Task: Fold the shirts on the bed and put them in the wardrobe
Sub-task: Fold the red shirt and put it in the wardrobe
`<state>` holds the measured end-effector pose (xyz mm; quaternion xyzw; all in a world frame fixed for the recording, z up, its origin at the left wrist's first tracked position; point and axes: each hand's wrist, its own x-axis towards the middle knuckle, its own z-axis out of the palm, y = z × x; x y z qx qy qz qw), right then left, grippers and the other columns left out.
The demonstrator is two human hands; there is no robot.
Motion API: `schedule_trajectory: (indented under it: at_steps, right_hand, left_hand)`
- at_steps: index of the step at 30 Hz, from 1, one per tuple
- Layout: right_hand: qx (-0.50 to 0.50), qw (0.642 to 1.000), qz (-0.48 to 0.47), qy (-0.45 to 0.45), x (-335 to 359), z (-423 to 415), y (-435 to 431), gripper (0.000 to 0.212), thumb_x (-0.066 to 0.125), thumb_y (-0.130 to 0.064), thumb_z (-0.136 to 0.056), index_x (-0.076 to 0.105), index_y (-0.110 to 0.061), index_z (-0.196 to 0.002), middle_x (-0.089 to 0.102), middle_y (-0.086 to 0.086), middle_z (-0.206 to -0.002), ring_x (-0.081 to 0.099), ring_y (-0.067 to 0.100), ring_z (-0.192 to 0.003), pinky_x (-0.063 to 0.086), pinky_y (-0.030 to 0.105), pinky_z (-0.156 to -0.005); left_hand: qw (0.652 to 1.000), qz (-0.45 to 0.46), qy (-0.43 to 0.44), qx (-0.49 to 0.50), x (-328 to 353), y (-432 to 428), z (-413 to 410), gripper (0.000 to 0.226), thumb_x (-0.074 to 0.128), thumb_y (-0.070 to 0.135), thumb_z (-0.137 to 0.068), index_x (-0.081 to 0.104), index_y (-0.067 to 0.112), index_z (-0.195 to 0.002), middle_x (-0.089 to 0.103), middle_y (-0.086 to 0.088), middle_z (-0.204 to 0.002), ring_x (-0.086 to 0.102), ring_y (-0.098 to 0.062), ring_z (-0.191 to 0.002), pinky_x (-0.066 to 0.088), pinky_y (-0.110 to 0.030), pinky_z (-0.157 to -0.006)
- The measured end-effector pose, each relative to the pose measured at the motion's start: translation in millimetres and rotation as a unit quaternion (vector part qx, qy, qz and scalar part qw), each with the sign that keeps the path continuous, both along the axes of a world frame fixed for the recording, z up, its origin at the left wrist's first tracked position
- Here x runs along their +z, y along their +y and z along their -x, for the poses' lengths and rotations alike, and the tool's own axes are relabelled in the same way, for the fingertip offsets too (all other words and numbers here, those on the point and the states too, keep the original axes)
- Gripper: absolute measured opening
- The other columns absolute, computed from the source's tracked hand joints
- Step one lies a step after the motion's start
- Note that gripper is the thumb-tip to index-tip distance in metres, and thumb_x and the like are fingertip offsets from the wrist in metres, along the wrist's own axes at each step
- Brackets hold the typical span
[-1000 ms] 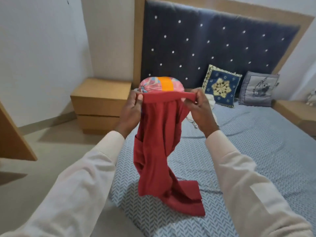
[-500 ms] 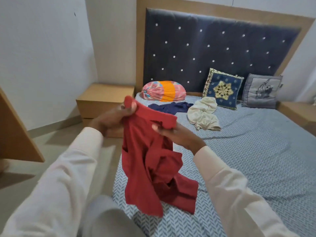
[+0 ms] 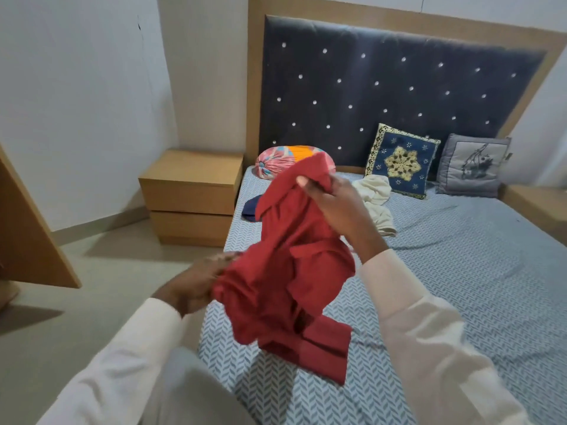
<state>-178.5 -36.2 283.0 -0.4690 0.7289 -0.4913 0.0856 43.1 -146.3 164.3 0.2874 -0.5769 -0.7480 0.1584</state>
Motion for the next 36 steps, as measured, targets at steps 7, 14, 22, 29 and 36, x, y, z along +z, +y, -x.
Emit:
schedule_trajectory:
  at_steps: [7,14,22,29,36]
  right_hand:
    - [-0.047,0.935,-0.011,-0.352,-53,41,24,0.028,0.066,-0.038,-0.092,0.071,-0.014,-0.107,0.076,0.003,-0.081,0.073,0.023,-0.077,0.061,0.042,-0.074]
    - [-0.003,0.836,0.143,-0.53,-41,36,-30,0.045,0.055,-0.044,-0.097,0.054,-0.019,-0.135,0.067,0.011,-0.125,0.063,0.029,-0.116,0.047,0.064,-0.095]
    - [-0.005,0.825,0.286,-0.487,0,38,3,0.029,0.056,-0.027,-0.1,0.06,-0.011,-0.124,0.074,0.005,-0.098,0.069,0.019,-0.089,0.057,0.04,-0.082]
    - [0.039,0.853,0.27,-0.445,-6,24,48,0.049,0.06,-0.027,-0.093,0.056,-0.005,-0.136,0.069,0.013,-0.119,0.067,0.021,-0.108,0.056,0.035,-0.086]
    - [0.208,0.786,0.371,-0.449,6,3,42,0.059,0.073,-0.025,-0.083,0.051,-0.01,-0.136,0.058,0.014,-0.136,0.052,0.03,-0.131,0.045,0.052,-0.104]
  left_hand:
    - [0.986,0.111,-0.026,0.123,39,-52,-30,0.023,0.045,0.026,-0.103,0.065,0.015,-0.105,0.065,-0.003,-0.079,0.053,-0.011,-0.06,0.046,-0.023,-0.049]
    - [0.952,0.16,0.027,0.258,85,-87,23,0.039,0.036,0.009,-0.101,0.043,0.019,-0.064,0.038,0.01,-0.058,0.032,-0.008,-0.059,0.028,-0.027,-0.057]
    - [0.815,0.443,-0.057,0.37,121,-85,90,0.023,0.042,0.025,-0.101,0.058,0.011,-0.091,0.063,-0.019,-0.099,0.056,-0.033,-0.09,0.034,-0.03,-0.07]
    - [0.846,0.356,-0.108,0.383,107,-91,106,0.029,0.043,0.029,-0.094,0.067,0.019,-0.106,0.068,-0.018,-0.107,0.064,-0.037,-0.099,0.051,-0.04,-0.085]
    - [0.923,0.147,0.276,0.222,139,-76,151,0.018,0.045,0.011,-0.1,0.06,0.018,-0.093,0.063,-0.003,-0.094,0.055,-0.016,-0.089,0.045,-0.029,-0.086]
